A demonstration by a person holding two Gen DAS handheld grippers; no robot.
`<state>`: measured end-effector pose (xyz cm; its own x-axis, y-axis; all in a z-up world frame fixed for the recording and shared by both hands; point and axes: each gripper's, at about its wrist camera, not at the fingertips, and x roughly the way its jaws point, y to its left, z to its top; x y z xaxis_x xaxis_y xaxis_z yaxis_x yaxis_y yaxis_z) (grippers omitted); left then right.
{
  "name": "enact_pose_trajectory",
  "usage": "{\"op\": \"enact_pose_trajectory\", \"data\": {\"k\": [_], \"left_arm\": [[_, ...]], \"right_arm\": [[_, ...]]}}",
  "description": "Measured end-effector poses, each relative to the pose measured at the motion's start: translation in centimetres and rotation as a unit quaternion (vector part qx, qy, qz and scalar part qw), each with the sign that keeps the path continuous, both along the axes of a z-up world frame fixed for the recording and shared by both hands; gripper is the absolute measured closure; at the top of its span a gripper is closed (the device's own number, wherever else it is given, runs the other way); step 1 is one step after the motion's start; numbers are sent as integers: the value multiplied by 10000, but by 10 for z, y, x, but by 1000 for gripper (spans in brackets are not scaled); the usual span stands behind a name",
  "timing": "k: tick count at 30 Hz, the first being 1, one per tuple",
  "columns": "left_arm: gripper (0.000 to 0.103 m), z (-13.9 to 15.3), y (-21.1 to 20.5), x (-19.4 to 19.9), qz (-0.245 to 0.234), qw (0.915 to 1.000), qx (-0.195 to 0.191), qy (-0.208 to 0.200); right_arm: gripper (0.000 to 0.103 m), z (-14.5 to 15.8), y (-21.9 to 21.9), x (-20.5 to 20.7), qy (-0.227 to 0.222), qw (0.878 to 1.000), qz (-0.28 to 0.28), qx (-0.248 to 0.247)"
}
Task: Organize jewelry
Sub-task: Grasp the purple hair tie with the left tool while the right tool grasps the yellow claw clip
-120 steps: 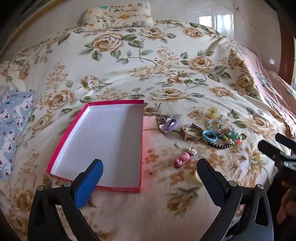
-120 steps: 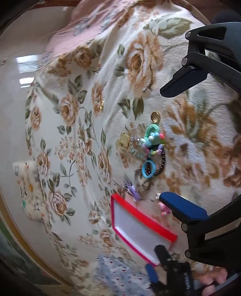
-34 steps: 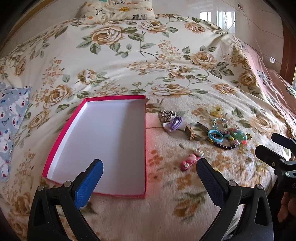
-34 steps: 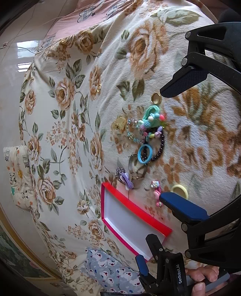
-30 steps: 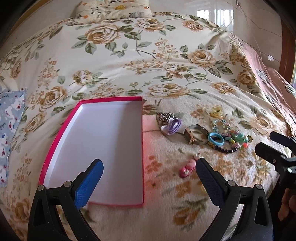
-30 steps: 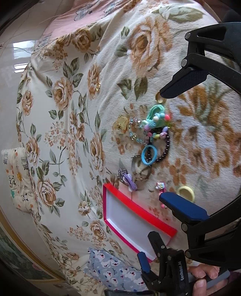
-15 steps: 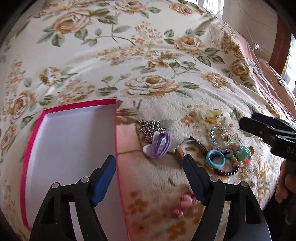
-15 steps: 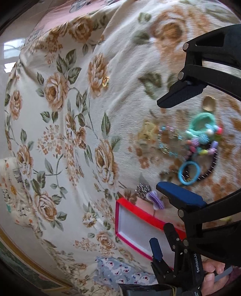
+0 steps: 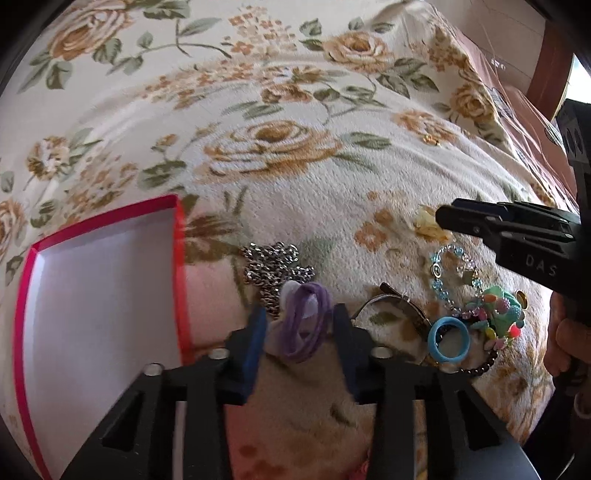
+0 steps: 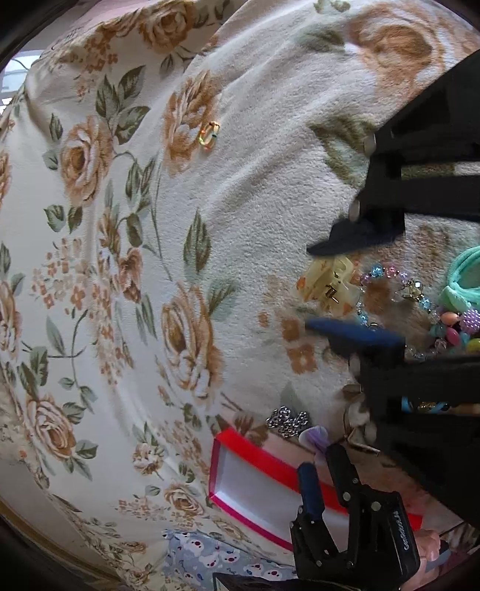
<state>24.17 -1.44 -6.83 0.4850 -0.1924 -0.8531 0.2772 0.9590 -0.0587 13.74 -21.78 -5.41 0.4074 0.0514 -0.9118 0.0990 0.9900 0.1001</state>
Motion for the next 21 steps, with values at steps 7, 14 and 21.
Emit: {"op": "enact_pose_trajectory", "data": {"k": [7,14,21], "left_arm": [[97,-2,2,2,-64,9998,-204,-23],[99,17,15,-16,-36,9986,-484,-225],[99,45,48,-45,243,9963,-693,-449]], "right_arm": [[99,4,-3,-3,-68,10000,-46,22],[100,21,6,-9,-304,9990,-52,309],[100,38,33,-9,-489,9962,100,718]]}}
